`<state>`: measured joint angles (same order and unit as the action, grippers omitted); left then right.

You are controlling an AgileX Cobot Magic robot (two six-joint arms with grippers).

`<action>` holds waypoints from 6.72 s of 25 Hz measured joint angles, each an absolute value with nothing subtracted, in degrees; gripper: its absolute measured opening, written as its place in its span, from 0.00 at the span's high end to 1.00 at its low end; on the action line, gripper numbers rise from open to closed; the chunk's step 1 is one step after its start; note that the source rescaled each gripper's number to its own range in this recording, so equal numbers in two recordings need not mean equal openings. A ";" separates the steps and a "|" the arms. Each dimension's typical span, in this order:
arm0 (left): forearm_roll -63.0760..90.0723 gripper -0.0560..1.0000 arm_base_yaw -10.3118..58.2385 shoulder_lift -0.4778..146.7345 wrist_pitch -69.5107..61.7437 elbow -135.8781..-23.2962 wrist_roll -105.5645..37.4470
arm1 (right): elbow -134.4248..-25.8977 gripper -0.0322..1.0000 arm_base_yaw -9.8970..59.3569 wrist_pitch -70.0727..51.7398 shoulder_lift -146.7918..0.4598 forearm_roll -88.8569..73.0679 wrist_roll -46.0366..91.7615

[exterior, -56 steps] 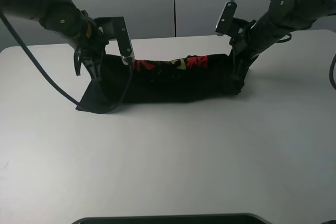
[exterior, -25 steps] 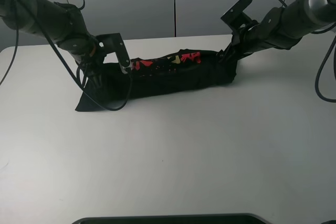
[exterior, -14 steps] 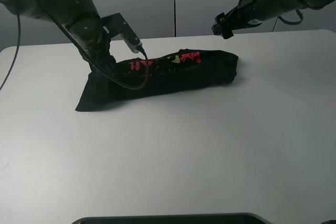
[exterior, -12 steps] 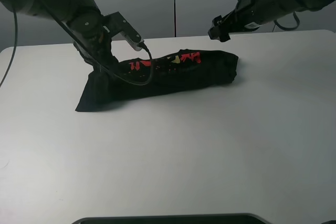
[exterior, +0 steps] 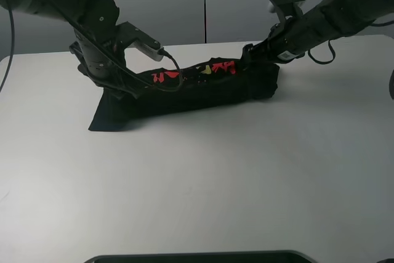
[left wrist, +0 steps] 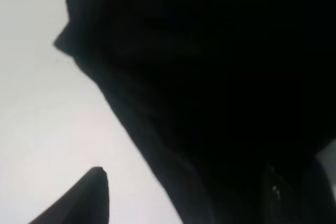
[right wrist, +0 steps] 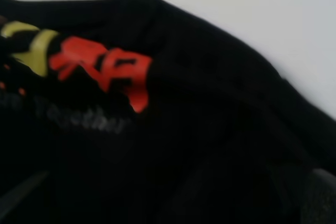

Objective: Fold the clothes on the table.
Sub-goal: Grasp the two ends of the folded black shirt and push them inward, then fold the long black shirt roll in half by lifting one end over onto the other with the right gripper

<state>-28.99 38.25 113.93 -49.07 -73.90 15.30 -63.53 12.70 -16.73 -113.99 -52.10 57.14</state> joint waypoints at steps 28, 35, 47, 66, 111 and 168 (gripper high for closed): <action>-31.22 0.47 37.89 112.62 -50.06 -73.90 17.75 | -70.54 0.19 4.54 -38.69 -127.46 -69.11 67.30; -31.22 0.47 37.89 111.22 -49.58 -73.90 17.75 | -70.20 0.90 3.66 -40.37 -128.83 -67.96 65.16; -31.12 0.47 37.89 105.02 -47.80 -73.90 17.75 | -69.60 0.90 -7.66 -40.91 -118.30 -43.16 48.62; -27.13 0.47 37.89 85.77 -28.04 -73.90 20.52 | -69.60 0.90 14.23 -45.24 -110.38 -56.57 49.94; -17.29 0.47 39.39 81.70 -31.99 -73.90 11.26 | -75.03 0.90 11.44 -43.35 -115.16 23.56 -11.28; -16.17 0.47 39.39 81.70 -33.62 -73.90 10.38 | -75.03 0.90 17.12 -40.02 -104.83 24.41 -7.91</action>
